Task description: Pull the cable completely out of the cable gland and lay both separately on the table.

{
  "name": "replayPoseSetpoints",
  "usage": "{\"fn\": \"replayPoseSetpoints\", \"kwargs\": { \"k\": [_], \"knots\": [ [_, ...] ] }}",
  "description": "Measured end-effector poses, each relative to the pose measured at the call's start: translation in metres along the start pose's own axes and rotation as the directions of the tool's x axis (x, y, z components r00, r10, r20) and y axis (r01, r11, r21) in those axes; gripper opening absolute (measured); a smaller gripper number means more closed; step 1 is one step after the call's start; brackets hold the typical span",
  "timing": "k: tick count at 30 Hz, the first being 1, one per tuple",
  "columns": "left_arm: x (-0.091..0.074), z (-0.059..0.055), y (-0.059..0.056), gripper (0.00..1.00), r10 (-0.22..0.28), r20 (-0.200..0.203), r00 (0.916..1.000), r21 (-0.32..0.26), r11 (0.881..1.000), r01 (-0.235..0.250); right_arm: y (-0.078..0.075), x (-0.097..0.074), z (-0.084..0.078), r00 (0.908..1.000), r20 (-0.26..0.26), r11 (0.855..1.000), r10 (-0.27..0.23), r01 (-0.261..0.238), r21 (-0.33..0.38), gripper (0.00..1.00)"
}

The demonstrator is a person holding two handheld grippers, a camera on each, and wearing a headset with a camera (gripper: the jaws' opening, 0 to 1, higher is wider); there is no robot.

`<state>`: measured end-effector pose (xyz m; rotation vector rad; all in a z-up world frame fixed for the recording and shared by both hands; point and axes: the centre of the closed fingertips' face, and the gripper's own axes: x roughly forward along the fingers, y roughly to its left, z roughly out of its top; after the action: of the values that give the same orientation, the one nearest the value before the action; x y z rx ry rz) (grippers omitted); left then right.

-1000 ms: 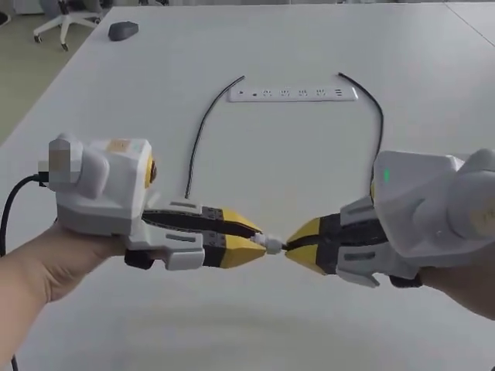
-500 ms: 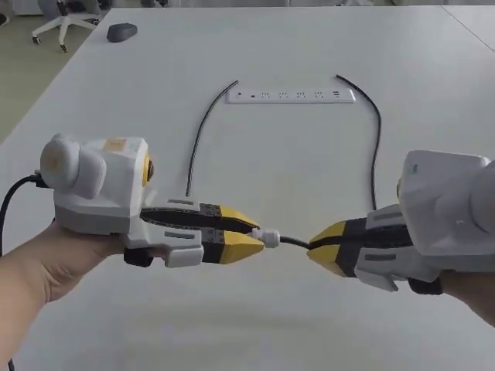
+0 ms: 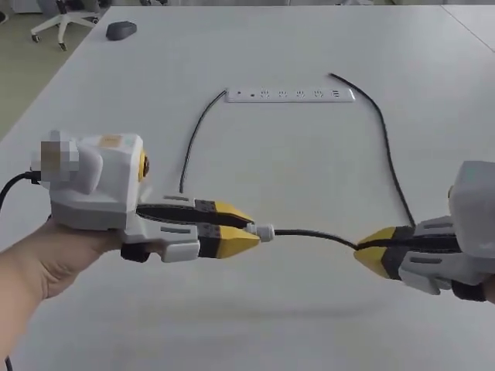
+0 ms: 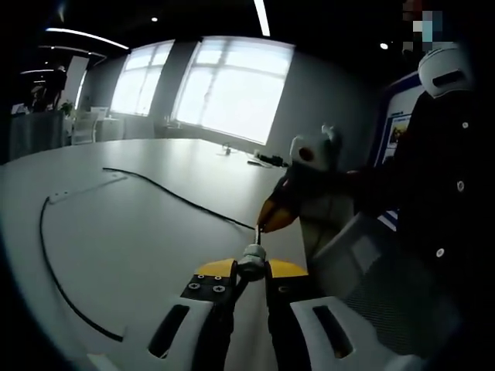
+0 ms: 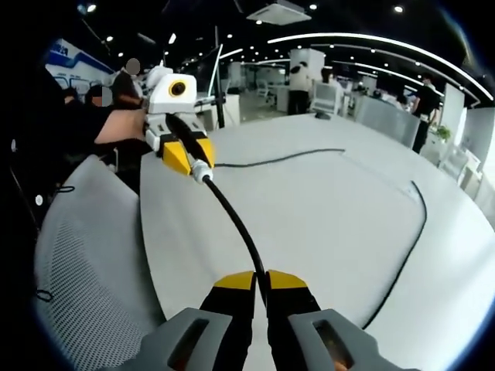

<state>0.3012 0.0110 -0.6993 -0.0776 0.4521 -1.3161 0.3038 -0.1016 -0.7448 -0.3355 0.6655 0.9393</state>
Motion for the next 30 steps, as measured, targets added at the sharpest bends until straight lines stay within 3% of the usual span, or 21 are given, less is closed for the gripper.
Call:
{"fn": "replayPoseSetpoints", "kwargs": {
  "k": [11, 20, 25, 26, 27, 29, 30],
  "knots": [
    [0.001, -0.002, 0.0, 0.14, 0.003, -0.013, 0.9999, 0.01, 1.0, -0.003, -0.027, -0.009, -0.038, 0.9943, -0.078, 0.994, -0.073, 0.079, 0.079, 0.0],
    [0.003, 0.001, 0.002, 0.14, 0.012, -0.006, 0.9999, 0.009, 1.0, -0.012, -0.026, -0.008, -0.039, 0.9933, -0.1, 0.994, -0.057, 0.067, 0.091, 0.02],
    [0.003, 0.0, 0.003, 0.15, 0.013, -0.015, 0.9998, 0.006, 1.0, -0.013, -0.014, -0.007, -0.02, 0.9983, -0.053, 0.998, -0.023, 0.027, 0.064, 0.12],
    [0.004, 0.0, 0.002, 0.15, 0.009, -0.014, 0.9999, 0.0, 1.0, -0.009, -0.009, -0.006, -0.011, 0.9996, -0.028, 1.0, 0.001, -0.001, 0.011, 0.13],
    [0.004, 0.0, 0.002, 0.14, 0.01, -0.013, 0.9999, 0.004, 1.0, -0.01, -0.007, -0.006, -0.005, 1.0, -0.008, 1.0, -0.002, 0.002, 0.02, 0.16],
    [0.006, 0.0, 0.002, 0.14, 0.008, -0.018, 0.9998, 0.007, 1.0, -0.008, 0.013, -0.006, 0.019, 0.9939, 0.074, 0.997, 0.082, -0.082, 0.006, 0.17],
    [0.006, 0.0, 0.002, 0.14, 0.006, -0.021, 0.9998, 0.009, 1.0, -0.006, 0.017, -0.006, 0.029, 0.9911, 0.101, 0.996, 0.086, -0.085, -0.012, 0.19]
  ]
}}
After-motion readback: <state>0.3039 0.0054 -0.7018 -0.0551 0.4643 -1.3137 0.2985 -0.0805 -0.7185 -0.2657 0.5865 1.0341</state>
